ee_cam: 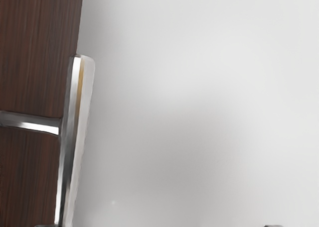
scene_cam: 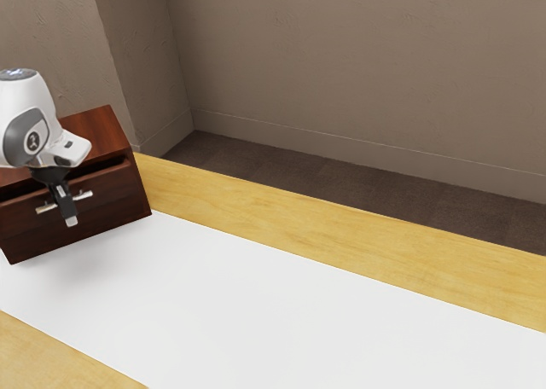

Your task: Pull the drawer handle with one arm to open the drawer

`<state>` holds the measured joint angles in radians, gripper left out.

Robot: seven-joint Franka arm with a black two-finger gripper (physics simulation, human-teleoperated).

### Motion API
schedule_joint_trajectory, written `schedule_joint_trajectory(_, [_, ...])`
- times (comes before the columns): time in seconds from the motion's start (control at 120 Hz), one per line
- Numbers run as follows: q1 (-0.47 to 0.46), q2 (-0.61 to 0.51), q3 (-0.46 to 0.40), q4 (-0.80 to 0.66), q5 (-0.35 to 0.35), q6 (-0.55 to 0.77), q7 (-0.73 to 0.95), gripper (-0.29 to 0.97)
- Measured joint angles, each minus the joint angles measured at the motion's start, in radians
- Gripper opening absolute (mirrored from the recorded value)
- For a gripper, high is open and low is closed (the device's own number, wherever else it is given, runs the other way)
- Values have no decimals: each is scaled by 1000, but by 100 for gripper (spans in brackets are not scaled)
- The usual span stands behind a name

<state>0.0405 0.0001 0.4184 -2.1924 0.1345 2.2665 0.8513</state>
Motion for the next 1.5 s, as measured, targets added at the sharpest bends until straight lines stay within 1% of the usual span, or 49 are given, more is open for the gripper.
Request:
schedule_joint_trajectory(0.167, [28,-8,-30,-14,0,-1,-11,54])
schedule_joint_trajectory(0.392, [55,-20,-60,-20,-1,-2,-29,51])
schedule_joint_trajectory(0.475, [63,-23,-72,-26,-1,-2,-37,52])
schedule_joint_trajectory(0.608, [53,-31,-83,-35,-1,-2,-51,53])
schedule_joint_trajectory(0.775, [11,-58,-94,-58,-1,-7,-68,47])
schedule_joint_trajectory(0.958, [1,-110,-101,-105,-1,-11,-85,47])
schedule_joint_trajectory(1.225, [-11,-180,-99,-174,2,-12,-101,51])
schedule_joint_trajectory(1.342, [-16,-208,-99,-195,1,-13,-105,45])
schedule_joint_trajectory(1.5, [-10,-237,-99,-224,1,-12,-111,48])
